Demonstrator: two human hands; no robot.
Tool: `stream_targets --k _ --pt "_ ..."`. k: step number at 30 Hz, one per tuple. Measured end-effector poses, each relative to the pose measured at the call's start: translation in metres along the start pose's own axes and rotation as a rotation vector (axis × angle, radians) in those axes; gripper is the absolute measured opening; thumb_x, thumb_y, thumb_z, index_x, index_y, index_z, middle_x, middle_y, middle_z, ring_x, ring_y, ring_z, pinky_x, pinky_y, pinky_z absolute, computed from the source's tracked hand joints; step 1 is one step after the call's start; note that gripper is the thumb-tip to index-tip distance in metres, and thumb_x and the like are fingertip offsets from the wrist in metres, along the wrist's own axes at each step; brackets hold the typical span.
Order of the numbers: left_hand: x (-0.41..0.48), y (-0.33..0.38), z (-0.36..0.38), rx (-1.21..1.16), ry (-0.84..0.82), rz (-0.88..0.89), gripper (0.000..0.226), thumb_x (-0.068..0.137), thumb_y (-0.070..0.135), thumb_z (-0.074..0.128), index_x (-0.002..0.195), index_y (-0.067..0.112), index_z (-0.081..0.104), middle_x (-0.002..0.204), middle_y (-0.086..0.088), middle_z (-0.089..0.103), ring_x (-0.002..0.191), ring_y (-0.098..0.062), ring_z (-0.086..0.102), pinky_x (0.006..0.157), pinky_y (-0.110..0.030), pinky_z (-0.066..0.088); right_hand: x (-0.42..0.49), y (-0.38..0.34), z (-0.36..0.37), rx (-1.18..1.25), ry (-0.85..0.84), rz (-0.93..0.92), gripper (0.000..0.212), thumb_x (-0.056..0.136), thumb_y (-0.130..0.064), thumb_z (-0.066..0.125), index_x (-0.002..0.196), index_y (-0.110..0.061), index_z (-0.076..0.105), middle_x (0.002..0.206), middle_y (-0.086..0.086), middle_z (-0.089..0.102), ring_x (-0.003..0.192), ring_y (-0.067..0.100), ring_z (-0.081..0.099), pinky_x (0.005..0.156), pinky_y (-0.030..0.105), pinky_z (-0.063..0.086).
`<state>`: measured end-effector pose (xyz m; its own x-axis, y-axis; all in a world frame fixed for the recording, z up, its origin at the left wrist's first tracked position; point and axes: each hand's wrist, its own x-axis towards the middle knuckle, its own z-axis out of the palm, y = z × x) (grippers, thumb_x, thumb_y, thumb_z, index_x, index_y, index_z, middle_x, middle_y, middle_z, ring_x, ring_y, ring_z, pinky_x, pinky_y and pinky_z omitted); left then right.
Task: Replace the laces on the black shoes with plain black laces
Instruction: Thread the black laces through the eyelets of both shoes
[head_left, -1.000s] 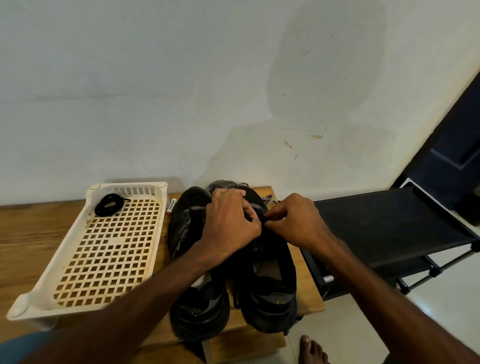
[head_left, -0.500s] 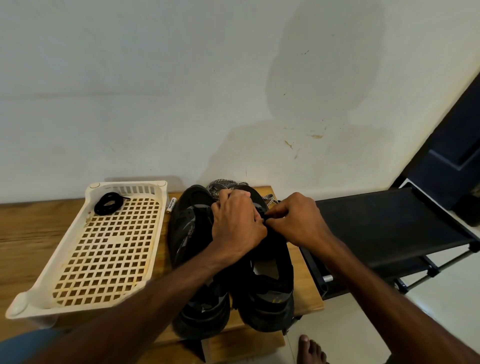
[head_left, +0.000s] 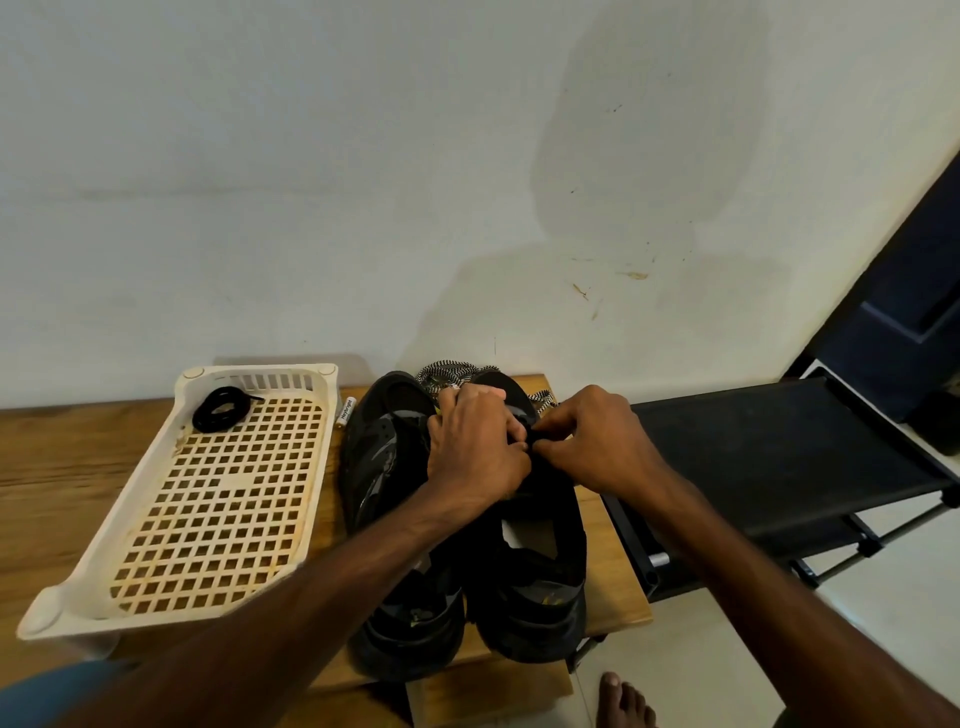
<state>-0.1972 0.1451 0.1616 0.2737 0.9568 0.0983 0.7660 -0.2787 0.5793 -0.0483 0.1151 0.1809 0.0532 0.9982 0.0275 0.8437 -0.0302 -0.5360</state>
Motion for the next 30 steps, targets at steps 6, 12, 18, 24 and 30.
stream_targets --k 6,12,18,24,30 --pt "-0.005 0.0 0.003 0.035 0.117 0.018 0.011 0.086 0.025 0.078 0.093 0.032 0.075 0.14 0.01 0.048 0.135 -0.015 0.034 0.106 -0.035 0.033 0.002 0.0 0.0 0.07 -0.048 0.043 0.022 0.092 -0.032 0.075 0.103 -0.013 0.079 0.095 0.004 0.077 0.074 0.011 0.073 0.069 0.031 0.064" --pt "-0.002 0.0 0.003 -0.009 0.111 -0.013 0.012 0.084 0.025 0.08 0.092 0.032 0.077 0.138 0.01 0.054 0.132 -0.015 0.039 0.104 -0.034 0.039 0.007 0.011 0.0 0.332 -0.106 0.173 0.024 0.103 -0.024 0.06 0.096 -0.005 0.073 0.09 0.014 0.074 0.082 0.025 0.076 0.069 0.045 0.065" --pt "-0.006 -0.005 0.0 0.099 0.119 -0.009 0.019 0.086 0.038 0.077 0.104 0.031 0.074 0.136 0.007 0.055 0.131 -0.017 0.043 0.102 -0.039 0.04 0.007 0.007 -0.004 0.327 -0.087 0.161 0.022 0.103 -0.02 0.058 0.091 -0.007 0.07 0.095 0.015 0.071 0.084 0.025 0.069 0.073 0.037 0.061" --pt "-0.01 -0.011 -0.003 0.064 0.174 0.003 0.015 0.087 0.032 0.073 0.102 0.028 0.075 0.127 0.009 0.062 0.126 -0.016 0.048 0.103 -0.04 0.037 -0.001 0.005 -0.056 1.332 0.174 0.081 0.017 0.107 -0.024 0.049 0.104 -0.01 0.058 0.102 0.01 0.077 0.103 0.024 0.074 0.097 0.04 0.056" --pt "0.0 -0.005 -0.034 -0.433 0.413 0.047 0.008 0.092 0.023 0.071 0.099 0.025 0.076 0.096 0.015 0.072 0.099 -0.008 0.065 0.097 -0.047 0.051 -0.001 0.01 -0.042 0.328 0.141 0.013 0.016 0.099 -0.026 0.065 0.108 -0.016 0.074 0.076 -0.016 0.061 0.068 -0.004 0.058 0.066 0.009 0.044"
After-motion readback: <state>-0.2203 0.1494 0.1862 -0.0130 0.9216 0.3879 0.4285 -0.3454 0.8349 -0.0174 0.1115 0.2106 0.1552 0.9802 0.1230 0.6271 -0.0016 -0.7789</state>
